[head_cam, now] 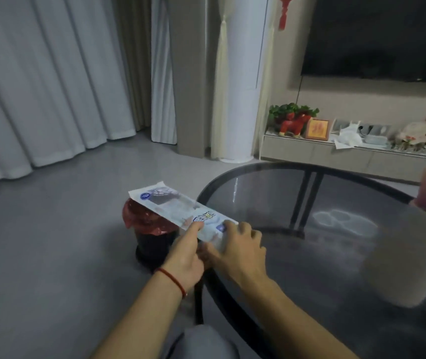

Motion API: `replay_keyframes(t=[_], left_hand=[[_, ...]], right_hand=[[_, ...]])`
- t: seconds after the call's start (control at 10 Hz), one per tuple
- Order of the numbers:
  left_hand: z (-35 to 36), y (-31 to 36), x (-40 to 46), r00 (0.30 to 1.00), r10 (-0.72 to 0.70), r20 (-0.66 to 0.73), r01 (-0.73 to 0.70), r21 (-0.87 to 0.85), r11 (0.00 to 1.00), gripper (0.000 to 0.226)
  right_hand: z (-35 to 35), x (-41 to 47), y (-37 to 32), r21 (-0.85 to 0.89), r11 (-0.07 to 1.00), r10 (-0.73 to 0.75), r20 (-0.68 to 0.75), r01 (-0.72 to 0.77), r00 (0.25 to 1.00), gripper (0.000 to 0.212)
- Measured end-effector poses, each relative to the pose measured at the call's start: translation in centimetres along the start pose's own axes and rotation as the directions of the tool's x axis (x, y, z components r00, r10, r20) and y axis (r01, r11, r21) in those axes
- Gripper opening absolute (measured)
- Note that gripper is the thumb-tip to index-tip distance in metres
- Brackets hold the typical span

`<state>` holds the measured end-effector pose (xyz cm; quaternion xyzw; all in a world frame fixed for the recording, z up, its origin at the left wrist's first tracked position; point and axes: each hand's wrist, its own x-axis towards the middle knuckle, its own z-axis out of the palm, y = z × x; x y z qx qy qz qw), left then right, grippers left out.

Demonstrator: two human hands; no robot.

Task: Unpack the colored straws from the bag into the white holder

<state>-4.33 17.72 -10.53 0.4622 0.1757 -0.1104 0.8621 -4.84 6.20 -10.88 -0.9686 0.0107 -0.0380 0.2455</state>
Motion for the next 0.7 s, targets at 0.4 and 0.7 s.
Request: replay_keyframes(t=[0.4, 0.7], left_hand=[[-10.7, 11.8, 12.5, 0.983, -0.053, -0.174, 0.059, 0.028, 0.998, 0.024], [-13.7, 12.9, 14.2, 0.967, 0.010, -0.253, -0.137, -0.488, 0.862, 0.030]], right_hand=[[4.4, 2.2, 2.0, 0.006, 0.971, -0.236, 0.138, 0.238, 0.962, 0.059], [3.6, 1.9, 1.9, 0.152, 0.961, -0.246, 0.102, 0.229, 0.964, 0.045]])
